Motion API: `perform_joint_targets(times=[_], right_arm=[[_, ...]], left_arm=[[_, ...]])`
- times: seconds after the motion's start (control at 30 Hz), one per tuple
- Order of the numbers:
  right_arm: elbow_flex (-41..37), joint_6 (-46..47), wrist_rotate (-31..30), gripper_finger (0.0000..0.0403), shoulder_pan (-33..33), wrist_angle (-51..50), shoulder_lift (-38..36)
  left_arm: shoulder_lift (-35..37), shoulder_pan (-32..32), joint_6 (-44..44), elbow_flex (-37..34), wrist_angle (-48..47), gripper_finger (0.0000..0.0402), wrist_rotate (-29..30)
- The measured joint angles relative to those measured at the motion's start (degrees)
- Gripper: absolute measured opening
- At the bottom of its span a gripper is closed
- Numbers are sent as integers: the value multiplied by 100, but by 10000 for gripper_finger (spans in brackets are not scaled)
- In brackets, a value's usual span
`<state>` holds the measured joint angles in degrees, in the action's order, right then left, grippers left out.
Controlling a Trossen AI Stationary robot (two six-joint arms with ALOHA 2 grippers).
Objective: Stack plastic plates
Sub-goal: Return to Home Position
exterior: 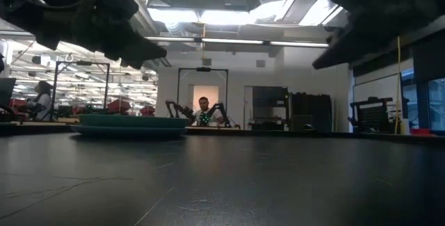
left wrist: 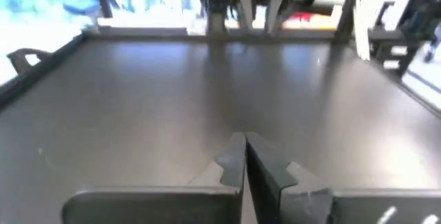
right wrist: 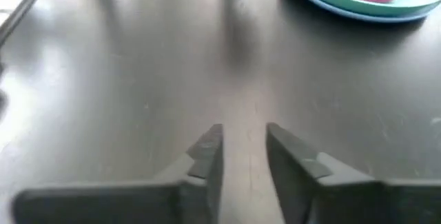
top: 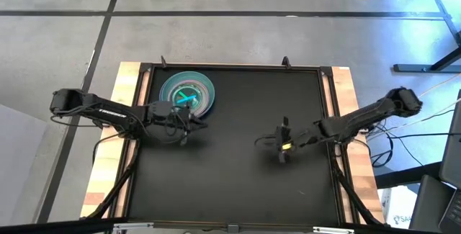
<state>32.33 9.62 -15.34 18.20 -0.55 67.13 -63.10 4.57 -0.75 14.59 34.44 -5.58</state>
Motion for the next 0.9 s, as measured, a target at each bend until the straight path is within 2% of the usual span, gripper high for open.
perform_joint_targets(times=[0.2,0.27,0.37,0.5,0.6,0.73,0.9], right_arm=[[-1206,87,404,20,-679,45,-1870],[-1539,98,442,6,-877,52,-2516],[-1923,106,527,14,-1132,34,-3555],[-2319,59,745,14,-1391,54,-4792],[-2599,42,1006,3,-1564,49,-5548],[-2919,52,1492,4,-1861,5,-6197],[-3178,33,1602,2,-2112,155,-6701]], left_arm=[[784,429,-111,-389,20,5,11],[1065,546,-208,-551,34,2,142],[1465,584,-431,-921,192,3,521],[2003,580,-712,-1402,398,6,517],[2370,568,-771,-1418,24,2,502],[2682,547,-552,-1418,-21,3,417],[3149,554,-361,-1418,-416,4,465]])
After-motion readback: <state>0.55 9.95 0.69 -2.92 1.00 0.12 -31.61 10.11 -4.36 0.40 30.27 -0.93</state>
